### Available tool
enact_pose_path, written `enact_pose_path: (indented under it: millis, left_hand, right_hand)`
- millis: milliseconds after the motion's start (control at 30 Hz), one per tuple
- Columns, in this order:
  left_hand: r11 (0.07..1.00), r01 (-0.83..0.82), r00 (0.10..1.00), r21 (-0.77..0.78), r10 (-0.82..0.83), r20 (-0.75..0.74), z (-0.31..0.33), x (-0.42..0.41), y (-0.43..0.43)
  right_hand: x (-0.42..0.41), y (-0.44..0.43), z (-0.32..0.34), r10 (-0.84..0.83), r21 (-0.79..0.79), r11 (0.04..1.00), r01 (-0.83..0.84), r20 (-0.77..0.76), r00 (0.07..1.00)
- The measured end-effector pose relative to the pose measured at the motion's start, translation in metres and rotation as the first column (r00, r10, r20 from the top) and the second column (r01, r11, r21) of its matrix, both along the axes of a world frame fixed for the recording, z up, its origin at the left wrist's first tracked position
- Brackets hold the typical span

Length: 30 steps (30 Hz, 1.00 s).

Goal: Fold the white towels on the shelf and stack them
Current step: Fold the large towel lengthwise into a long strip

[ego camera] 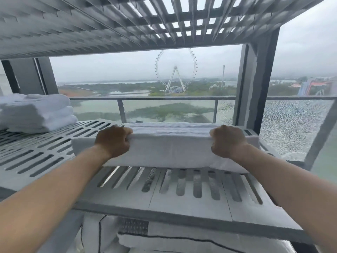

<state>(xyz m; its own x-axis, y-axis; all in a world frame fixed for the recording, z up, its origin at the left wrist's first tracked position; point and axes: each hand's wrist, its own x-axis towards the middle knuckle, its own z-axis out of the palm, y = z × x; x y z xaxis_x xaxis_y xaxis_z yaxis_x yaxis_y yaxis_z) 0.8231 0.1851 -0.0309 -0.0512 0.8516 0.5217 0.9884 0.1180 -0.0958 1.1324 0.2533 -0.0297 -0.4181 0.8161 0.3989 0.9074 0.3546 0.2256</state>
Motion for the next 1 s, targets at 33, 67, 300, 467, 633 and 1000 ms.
enact_pose_path:
  millis: [33, 67, 300, 467, 633, 1000]
  left_hand:
    - [1.0, -0.006, 1.0, -0.013, 0.006, -0.027, 0.0, -0.003, 0.013]
    - [1.0, 0.001, 0.999, -0.03, -0.002, -0.041, -0.001, -0.007, 0.027]
    - [0.991, 0.085, 0.993, -0.106, -0.093, -0.077, -0.009, -0.025, 0.104]
    - [0.963, 0.129, 0.988, -0.236, -0.144, -0.05, -0.016, -0.036, 0.138]
    - [0.924, 0.232, 0.971, -0.303, -0.201, 0.131, -0.035, -0.038, 0.161]
    - [0.845, 0.394, 0.912, -0.362, -0.312, 0.266, -0.046, -0.051, 0.145]
  right_hand:
    - [-0.002, 0.01, -0.001, -0.015, -0.018, 1.0, 0.015, 0.026, 1.0]
    - [-0.004, 0.021, -0.003, -0.031, -0.035, 0.999, 0.033, 0.049, 0.998]
    - [-0.014, 0.081, -0.006, -0.108, -0.07, 0.991, 0.113, 0.083, 0.991]
    - [-0.012, 0.109, -0.013, -0.168, -0.235, 0.959, 0.156, -0.03, 0.985]
    - [-0.014, 0.13, -0.036, -0.155, -0.343, 0.939, 0.032, -0.338, 0.928]
    - [-0.008, 0.107, -0.046, -0.105, -0.401, 0.915, -0.042, -0.338, 0.935]
